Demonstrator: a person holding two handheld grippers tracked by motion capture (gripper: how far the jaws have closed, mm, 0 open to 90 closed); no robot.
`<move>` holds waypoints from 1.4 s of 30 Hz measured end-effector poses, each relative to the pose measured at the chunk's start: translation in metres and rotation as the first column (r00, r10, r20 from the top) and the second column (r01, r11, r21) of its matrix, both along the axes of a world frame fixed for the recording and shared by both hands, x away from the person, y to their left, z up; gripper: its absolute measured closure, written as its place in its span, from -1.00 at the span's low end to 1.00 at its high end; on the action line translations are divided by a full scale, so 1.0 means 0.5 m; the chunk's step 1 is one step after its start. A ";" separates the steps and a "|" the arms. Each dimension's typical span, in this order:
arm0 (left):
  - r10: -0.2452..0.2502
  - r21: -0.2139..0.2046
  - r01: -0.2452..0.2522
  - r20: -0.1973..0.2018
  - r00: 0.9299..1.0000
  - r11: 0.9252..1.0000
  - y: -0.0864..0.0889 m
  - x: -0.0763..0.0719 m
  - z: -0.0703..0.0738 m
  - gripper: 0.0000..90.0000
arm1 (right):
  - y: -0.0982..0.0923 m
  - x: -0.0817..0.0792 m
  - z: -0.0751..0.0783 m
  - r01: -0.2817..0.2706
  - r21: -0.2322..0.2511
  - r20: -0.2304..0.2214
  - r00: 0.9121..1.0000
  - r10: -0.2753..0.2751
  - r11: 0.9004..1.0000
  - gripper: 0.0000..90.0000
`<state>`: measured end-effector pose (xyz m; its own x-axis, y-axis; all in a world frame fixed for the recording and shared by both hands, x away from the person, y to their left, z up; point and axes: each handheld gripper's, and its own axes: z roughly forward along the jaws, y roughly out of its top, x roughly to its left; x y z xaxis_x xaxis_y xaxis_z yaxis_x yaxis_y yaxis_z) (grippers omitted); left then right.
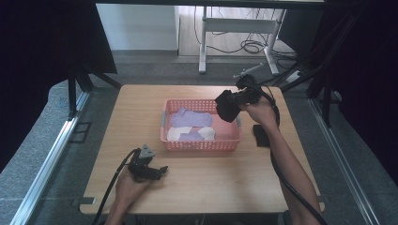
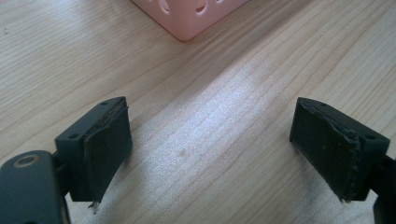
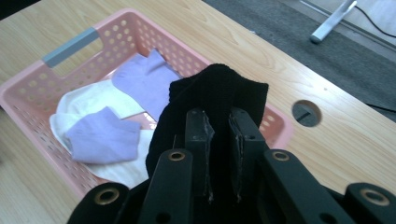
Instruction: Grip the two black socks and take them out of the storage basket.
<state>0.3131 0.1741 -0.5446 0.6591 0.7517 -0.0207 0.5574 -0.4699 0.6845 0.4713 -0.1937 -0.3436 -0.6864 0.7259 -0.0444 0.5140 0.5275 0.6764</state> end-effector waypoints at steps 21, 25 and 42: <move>0.003 -0.002 -0.003 -0.002 1.000 1.000 0.000 -0.001 0.000 -0.72 | -0.145 -0.034 0.003 0.116 0.006 0.016 0.993 -0.116 0.993 0.76; 0.002 -0.002 -0.002 -0.005 1.000 1.000 0.000 -0.001 0.000 -0.72 | -0.174 -0.039 -0.005 0.148 -0.013 0.018 0.989 -0.147 0.989 0.76; 0.001 -0.001 -0.001 -0.006 1.000 1.000 0.000 -0.001 0.000 -0.72 | -0.258 -0.033 -0.116 0.251 -0.075 -0.028 0.967 -0.254 0.965 0.74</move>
